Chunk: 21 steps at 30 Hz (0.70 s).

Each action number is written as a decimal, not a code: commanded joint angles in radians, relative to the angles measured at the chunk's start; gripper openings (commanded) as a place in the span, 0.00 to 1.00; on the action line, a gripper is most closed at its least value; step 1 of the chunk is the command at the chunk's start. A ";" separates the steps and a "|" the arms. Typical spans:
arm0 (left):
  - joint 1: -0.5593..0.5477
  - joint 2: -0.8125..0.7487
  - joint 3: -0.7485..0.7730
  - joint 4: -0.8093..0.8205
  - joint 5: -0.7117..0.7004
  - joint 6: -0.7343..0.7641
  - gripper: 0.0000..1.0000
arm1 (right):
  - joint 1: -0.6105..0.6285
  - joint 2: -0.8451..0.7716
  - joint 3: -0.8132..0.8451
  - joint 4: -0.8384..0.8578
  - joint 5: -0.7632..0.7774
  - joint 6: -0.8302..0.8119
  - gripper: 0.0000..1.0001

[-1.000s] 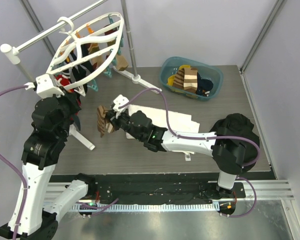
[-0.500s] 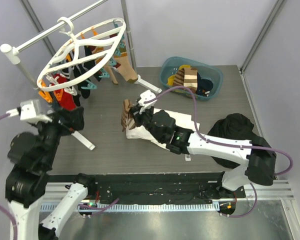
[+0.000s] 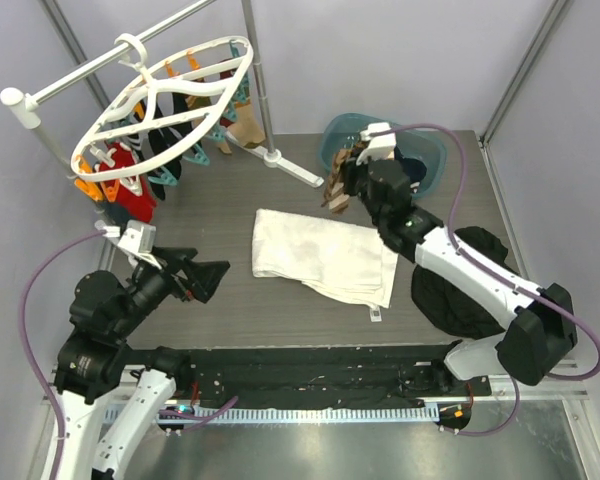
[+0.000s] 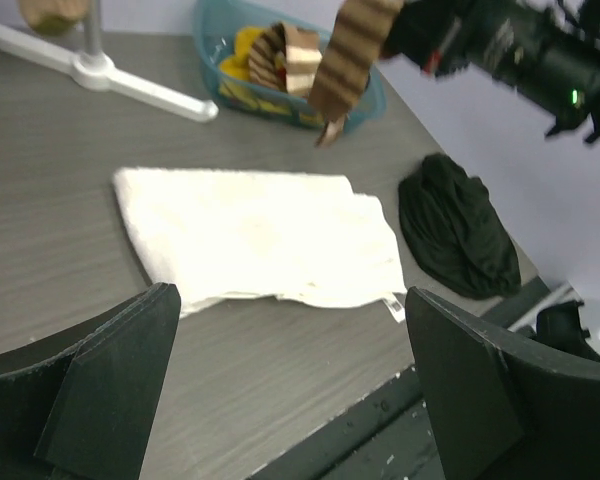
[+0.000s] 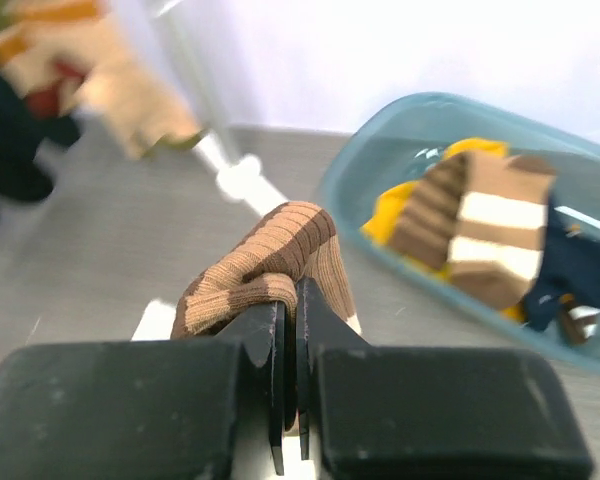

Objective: Remove the socks clipped to the hanger

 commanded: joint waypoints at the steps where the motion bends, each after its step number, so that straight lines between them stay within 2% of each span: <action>1: 0.003 -0.034 -0.074 0.122 0.103 -0.045 1.00 | -0.172 0.076 0.126 0.017 -0.109 0.061 0.01; 7: 0.003 -0.058 -0.195 0.199 0.058 -0.092 1.00 | -0.350 0.279 0.319 0.036 -0.273 0.117 0.04; 13: 0.003 -0.001 -0.253 0.239 0.066 -0.091 1.00 | -0.449 0.487 0.544 0.090 -0.446 0.196 0.05; 15: 0.003 0.046 -0.252 0.242 0.084 -0.097 1.00 | -0.486 0.550 0.566 0.095 -0.461 0.229 0.06; 21: 0.003 0.153 -0.250 0.240 0.194 -0.105 1.00 | -0.601 0.655 0.492 0.148 -0.442 0.314 0.13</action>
